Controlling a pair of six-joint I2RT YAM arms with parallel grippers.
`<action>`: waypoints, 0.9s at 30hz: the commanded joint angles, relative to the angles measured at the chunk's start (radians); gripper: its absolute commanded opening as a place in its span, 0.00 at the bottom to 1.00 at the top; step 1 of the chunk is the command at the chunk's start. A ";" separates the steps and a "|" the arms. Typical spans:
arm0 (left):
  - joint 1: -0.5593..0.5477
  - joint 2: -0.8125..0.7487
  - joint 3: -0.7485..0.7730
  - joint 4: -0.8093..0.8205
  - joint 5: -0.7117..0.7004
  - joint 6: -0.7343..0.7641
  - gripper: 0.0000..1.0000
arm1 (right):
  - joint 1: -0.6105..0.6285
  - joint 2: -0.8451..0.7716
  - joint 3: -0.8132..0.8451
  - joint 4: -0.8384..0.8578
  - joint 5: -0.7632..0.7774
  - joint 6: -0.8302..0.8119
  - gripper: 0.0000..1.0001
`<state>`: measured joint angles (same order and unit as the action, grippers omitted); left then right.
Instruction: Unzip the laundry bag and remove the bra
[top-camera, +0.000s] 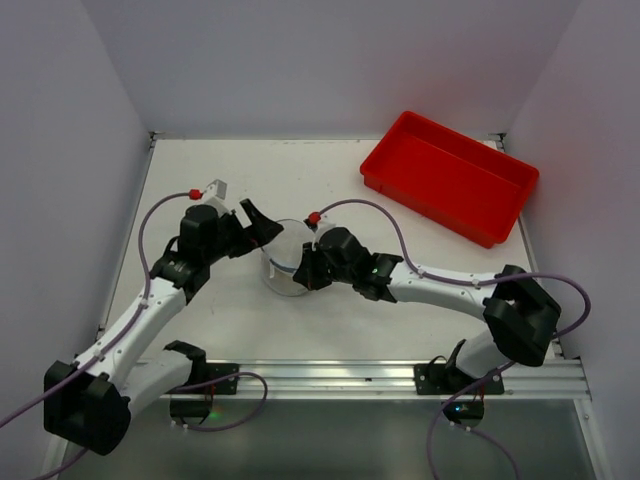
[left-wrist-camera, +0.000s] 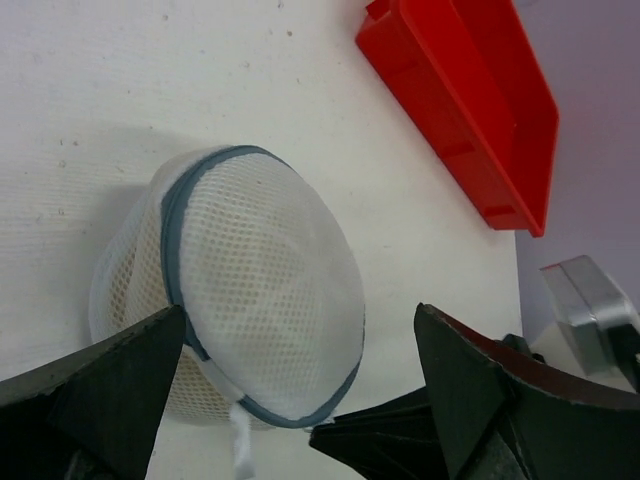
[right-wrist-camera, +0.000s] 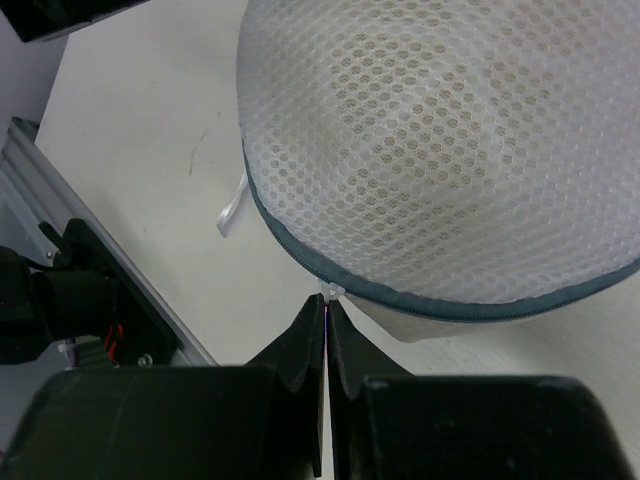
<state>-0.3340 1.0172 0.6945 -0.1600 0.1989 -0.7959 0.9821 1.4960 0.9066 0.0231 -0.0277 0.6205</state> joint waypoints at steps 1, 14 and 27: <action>-0.006 -0.097 -0.033 -0.088 -0.044 -0.090 0.98 | 0.010 0.039 0.069 0.073 -0.017 0.044 0.00; -0.131 -0.072 -0.150 -0.004 -0.115 -0.250 0.52 | 0.012 0.044 0.057 0.080 0.002 0.053 0.00; -0.091 0.142 0.019 0.033 -0.048 0.062 0.00 | -0.010 -0.137 -0.138 0.003 0.055 -0.036 0.00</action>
<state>-0.4515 1.1042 0.6315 -0.1799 0.1089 -0.9001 0.9802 1.4109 0.8028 0.0559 -0.0090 0.6266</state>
